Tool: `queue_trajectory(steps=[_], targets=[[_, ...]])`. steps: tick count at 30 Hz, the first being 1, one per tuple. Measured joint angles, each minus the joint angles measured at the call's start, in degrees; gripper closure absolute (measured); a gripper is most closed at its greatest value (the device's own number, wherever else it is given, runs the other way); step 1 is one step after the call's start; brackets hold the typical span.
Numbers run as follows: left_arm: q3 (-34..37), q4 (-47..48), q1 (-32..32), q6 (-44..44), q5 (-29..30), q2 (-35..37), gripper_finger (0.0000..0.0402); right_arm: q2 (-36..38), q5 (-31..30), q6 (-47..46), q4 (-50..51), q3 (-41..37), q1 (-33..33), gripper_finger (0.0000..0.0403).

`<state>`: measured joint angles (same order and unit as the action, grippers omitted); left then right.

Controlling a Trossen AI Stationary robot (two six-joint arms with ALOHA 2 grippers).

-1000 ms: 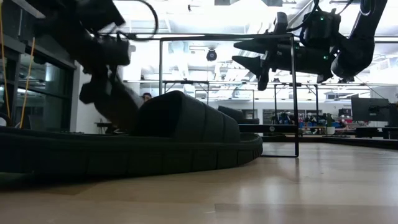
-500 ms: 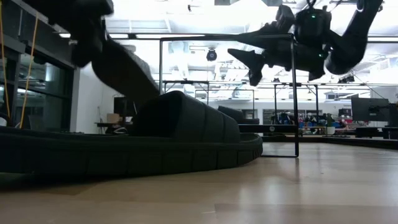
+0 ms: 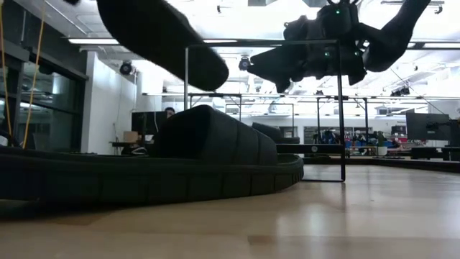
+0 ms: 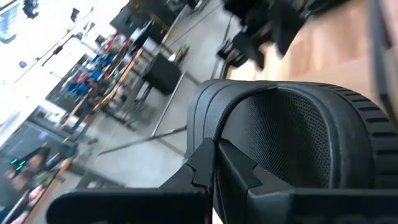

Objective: Pick and place slides into the shelf
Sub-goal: Put the top black slide on the shelf

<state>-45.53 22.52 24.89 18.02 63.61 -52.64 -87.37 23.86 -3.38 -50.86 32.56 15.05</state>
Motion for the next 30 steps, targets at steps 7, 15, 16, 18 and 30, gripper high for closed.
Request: queue_trajectory(steps=[7,15,16,18,30], targets=[[-1.93,0.0,6.09,-0.32,0.04,0.0,0.0401,0.0,-9.8,5.34,-0.56,0.06,-3.47,0.0254],[-2.19,3.43,9.76,3.61,0.31,-0.49,0.0401,3.13,-10.09,-17.02,-0.6,0.08,-1.71,0.0254],[-2.19,4.21,10.0,3.86,0.69,-0.8,0.0401,3.53,-9.34,-20.1,-0.17,0.08,-1.41,0.0254],[-2.19,5.63,10.2,4.24,2.46,-1.56,0.0401,3.96,-6.74,-24.87,0.71,0.08,-1.13,0.0254],[-2.22,4.62,10.05,27.12,6.43,-9.36,0.0401,4.17,0.34,-31.27,5.16,0.08,-0.09,0.0254]])
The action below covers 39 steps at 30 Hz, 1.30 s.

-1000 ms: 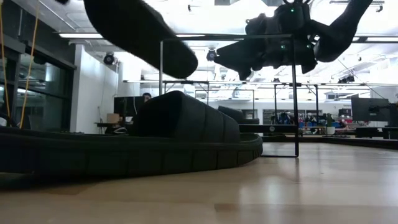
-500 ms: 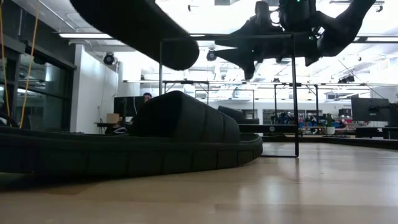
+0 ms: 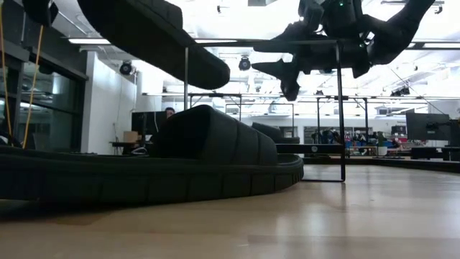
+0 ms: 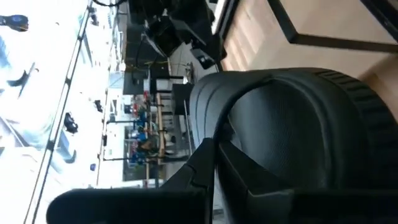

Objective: Pick and place slides into the shelf
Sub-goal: Put the top black slide on the shelf

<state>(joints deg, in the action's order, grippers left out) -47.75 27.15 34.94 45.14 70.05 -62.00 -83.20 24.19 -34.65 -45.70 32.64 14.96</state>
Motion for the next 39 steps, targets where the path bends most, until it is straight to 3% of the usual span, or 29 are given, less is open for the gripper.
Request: queue_trajectory(steps=[5,10,15,20,30,39], targets=[[0.0,-1.39,-0.04,5.87,-0.43,-1.92,0.0402,0.0,-0.03,-0.54,0.81,0.0,1.76,0.0254],[0.0,-3.31,-0.04,17.29,-0.85,-2.03,0.0402,0.0,1.0,-5.32,0.9,-0.02,2.64,0.0254],[0.0,-10.52,-0.04,26.38,-0.18,-2.03,0.0402,0.0,0.89,-8.53,0.86,0.0,3.62,0.0252],[0.0,-14.98,-0.04,32.97,-2.56,-2.0,0.0401,0.0,1.39,-10.89,0.88,-0.02,3.92,0.0226],[0.0,-16.84,-0.07,35.61,-3.61,-2.0,0.0401,-0.02,0.86,-13.41,-1.04,-0.02,2.94,0.0145],[0.0,-16.73,-0.11,35.61,-3.73,-2.0,0.0401,-0.04,0.18,-15.48,-3.45,-0.02,0.03,0.0137]])
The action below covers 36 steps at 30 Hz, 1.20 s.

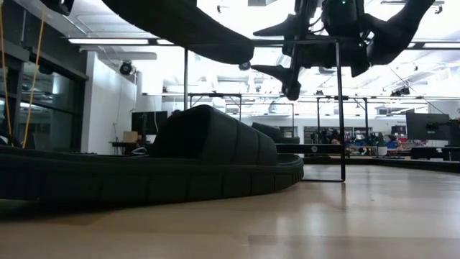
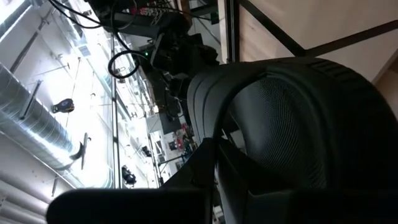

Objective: Pick and place slides into the shelf
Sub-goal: Put the top black slide on the shelf

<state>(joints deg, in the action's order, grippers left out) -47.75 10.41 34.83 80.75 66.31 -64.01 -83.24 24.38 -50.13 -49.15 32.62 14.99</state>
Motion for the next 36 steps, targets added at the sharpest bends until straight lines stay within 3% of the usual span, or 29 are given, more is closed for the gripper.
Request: queue_trajectory(steps=[5,15,20,27,36], targets=[[0.0,-0.04,-0.08,0.0,-1.27,0.0,0.0401,0.0,-2.63,-0.07,-0.04,0.0,-1.76,0.0137],[0.0,-0.39,-6.32,-0.02,-7.93,-0.39,0.0401,-0.02,-5.83,0.95,1.87,0.65,-3.42,0.0137],[0.02,-3.82,-6.31,3.35,-7.35,-0.46,0.0401,-0.02,-7.68,1.75,2.42,1.42,-3.39,0.0138],[0.02,-11.42,-6.27,10.41,-7.8,-0.5,0.0401,-0.02,-7.85,2.21,3.08,1.44,-4.15,0.0176],[0.02,-12.54,-6.29,11.12,-7.8,-0.49,0.0401,-0.02,-7.36,3.78,5.89,1.45,-4.89,0.0212]])
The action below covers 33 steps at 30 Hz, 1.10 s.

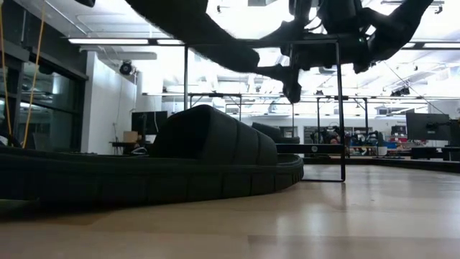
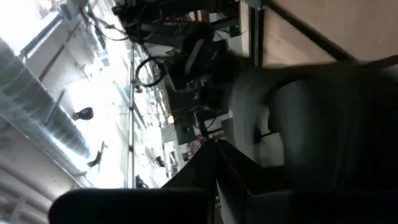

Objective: Pick and place slides into the shelf
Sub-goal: Put the top black slide on the shelf

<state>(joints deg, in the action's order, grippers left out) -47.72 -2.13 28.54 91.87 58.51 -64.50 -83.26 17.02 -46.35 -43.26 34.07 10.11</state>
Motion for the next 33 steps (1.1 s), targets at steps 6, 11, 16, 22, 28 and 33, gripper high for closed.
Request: queue_trajectory(steps=[6,11,16,22,28,33], targets=[[-0.02,-2.85,-0.16,2.43,-0.08,-0.02,0.0401,-0.27,0.99,3.19,5.2,0.1,-0.17,0.0201],[-0.02,-3.07,0.0,2.14,-1.25,-0.11,0.0401,-0.37,0.11,2.41,1.05,0.12,-0.84,0.0184],[-0.02,-3.06,-0.05,0.62,-1.49,-0.15,0.0401,-0.37,-0.91,1.58,-0.28,0.1,-1.36,0.018],[-0.02,-2.51,0.04,-2.44,-4.83,-0.15,0.0401,-0.37,-1.58,3.05,-5.09,0.04,-1.99,0.018],[-0.02,-2.41,0.04,-2.79,-5.2,-0.15,0.0401,-0.39,-1.15,3.19,-2.37,1.85,-2.01,0.0181],[-0.02,-2.39,0.04,-4.02,-5.19,-0.17,0.0401,-0.39,-1.09,4.24,-1.3,3.16,-2.01,0.0181]])
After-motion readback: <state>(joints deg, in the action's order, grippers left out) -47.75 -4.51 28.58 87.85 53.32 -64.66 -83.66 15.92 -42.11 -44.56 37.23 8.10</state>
